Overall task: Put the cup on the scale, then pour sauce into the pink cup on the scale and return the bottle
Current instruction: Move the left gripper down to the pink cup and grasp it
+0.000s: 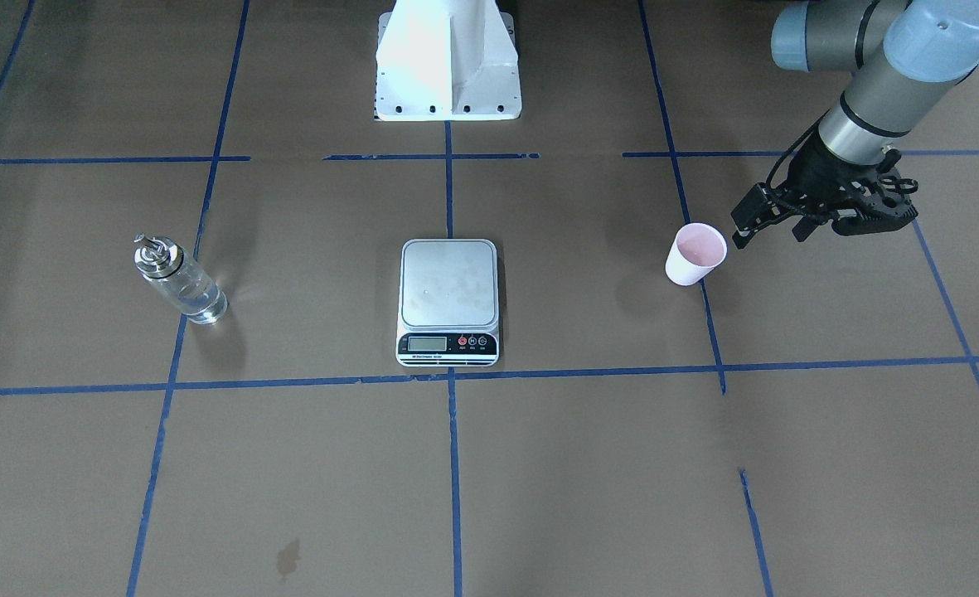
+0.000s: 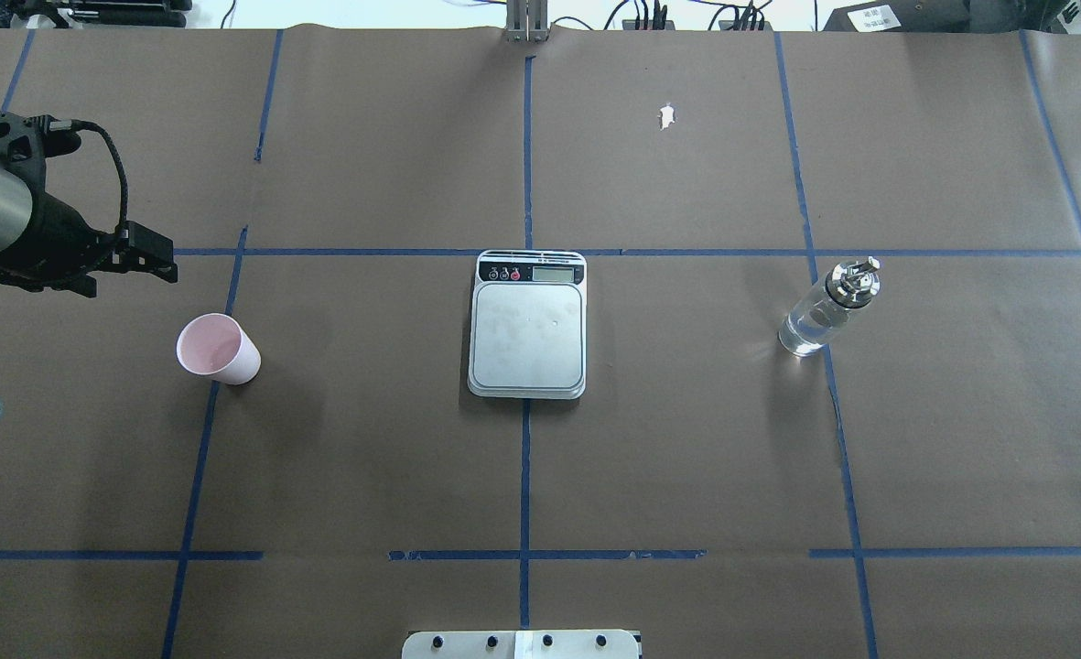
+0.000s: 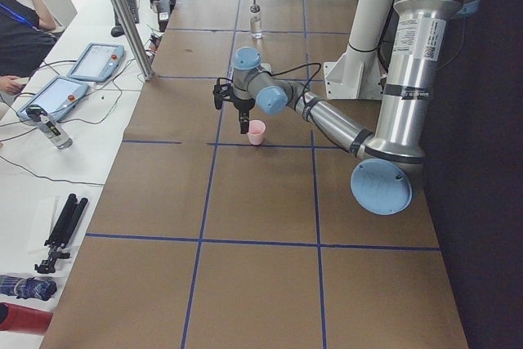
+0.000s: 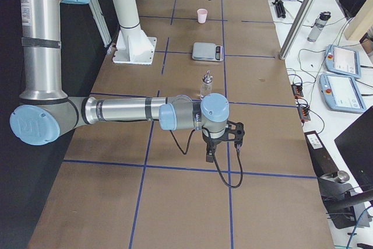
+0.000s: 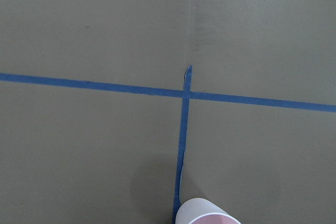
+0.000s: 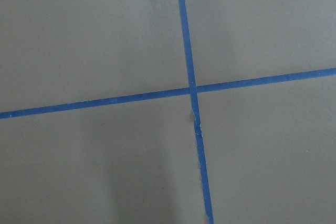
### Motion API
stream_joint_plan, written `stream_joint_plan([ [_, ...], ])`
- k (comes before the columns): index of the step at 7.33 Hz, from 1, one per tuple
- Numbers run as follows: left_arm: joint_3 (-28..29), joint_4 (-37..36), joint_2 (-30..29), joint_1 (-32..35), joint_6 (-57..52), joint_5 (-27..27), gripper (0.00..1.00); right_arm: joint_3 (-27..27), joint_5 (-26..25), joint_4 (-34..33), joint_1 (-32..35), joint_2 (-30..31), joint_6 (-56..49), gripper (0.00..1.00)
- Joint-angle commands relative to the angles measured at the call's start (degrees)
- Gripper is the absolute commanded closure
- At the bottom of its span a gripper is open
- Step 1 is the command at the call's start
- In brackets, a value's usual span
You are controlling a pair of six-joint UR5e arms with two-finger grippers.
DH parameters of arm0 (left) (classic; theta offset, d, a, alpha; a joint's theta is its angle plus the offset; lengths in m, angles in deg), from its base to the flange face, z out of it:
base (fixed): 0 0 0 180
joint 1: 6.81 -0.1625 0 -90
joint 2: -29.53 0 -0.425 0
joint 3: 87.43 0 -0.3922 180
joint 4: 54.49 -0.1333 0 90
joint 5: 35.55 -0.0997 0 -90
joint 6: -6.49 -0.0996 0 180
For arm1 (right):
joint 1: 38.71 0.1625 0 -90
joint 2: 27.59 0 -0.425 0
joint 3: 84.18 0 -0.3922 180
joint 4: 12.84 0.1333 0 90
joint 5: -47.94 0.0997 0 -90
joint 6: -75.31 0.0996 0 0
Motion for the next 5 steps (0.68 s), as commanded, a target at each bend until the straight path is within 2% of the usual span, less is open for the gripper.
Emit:
stream_joint_plan([
  [1,1.9,4.4,1.7,-3.4,4.3,-2.2,0.0,-1.2,0.1,0.0,-0.1,-0.1,0.4,0.0],
  [2,3.3,6.8,2.0,-5.2,6.6,-3.6,0.0,-1.6,0.1,0.0,-0.2,0.0,0.4,0.0],
  [5,3.7,6.9,1.9,-7.9,7.3,-4.6,0.0,-1.6,0.1,0.0,-0.2,0.0,0.4,0.0],
])
